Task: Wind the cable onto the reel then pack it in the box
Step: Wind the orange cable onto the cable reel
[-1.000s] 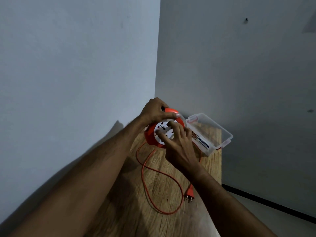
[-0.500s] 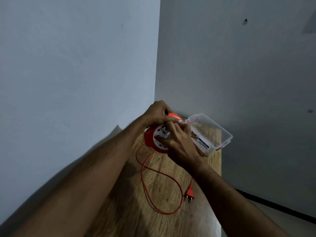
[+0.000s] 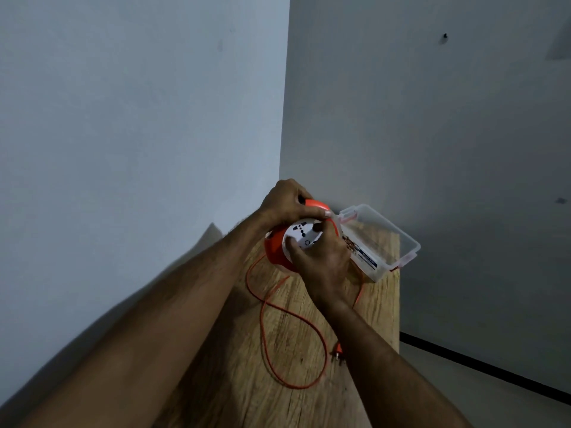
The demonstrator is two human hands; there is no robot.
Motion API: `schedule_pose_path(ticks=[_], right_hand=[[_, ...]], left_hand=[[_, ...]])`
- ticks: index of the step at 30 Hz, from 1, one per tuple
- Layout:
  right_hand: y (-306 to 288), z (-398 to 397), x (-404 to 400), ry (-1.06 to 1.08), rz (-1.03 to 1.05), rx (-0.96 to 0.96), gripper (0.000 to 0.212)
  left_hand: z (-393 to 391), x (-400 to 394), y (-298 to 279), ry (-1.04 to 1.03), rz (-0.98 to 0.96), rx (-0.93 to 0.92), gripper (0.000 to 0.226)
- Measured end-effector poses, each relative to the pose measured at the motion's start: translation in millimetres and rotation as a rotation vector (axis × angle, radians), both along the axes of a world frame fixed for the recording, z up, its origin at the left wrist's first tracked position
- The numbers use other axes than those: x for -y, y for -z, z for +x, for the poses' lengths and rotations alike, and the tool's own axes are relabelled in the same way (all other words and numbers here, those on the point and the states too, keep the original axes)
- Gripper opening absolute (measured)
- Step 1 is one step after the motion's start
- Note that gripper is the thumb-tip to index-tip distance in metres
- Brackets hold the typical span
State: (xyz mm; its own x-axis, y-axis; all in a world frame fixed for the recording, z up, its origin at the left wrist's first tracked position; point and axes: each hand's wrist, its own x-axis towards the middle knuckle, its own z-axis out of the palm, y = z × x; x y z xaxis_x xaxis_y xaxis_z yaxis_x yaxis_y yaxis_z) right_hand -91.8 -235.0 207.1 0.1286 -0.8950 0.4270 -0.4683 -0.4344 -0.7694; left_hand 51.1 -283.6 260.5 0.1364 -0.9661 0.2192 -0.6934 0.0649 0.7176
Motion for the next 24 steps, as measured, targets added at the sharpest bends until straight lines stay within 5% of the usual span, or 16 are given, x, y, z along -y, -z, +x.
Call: schedule_pose_path(ticks=[5, 7, 9, 12, 14, 19, 24], right_hand=[[0.9, 17.4, -1.4, 0.209, 0.497, 0.375, 0.065], [-0.7, 16.2, -2.5, 0.195, 0.509, 0.399, 0.061], [-3.8, 7.6, -8.1, 0.156, 0.276, 0.244, 0.044], [0.5, -10.2, -11.4, 0.036, -0.338, -0.166, 0.018], [5.1, -14.6, -10.2, -0.093, -0.575, -0.384, 0.018], [7.6, -15.2, 0.6, -0.084, -0.478, -0.752, 0.067], [4.8, -14.7, 8.1, -0.072, -0.495, -0.845, 0.063]], left_hand=[[-1.5, 0.5, 2.7, -0.008, 0.025, 0.021, 0.048], [0.2, -0.5, 2.7, -0.016, 0.045, 0.006, 0.052], [4.7, -0.9, 0.7, -0.040, 0.047, -0.065, 0.045], [10.8, -1.8, -4.7, -0.065, 0.041, -0.124, 0.052], [13.0, -0.5, -6.7, -0.062, 0.052, -0.101, 0.052], [8.3, 0.8, -7.0, -0.027, 0.052, -0.095, 0.058], [6.5, 2.9, -3.8, 0.002, 0.075, -0.071, 0.039]])
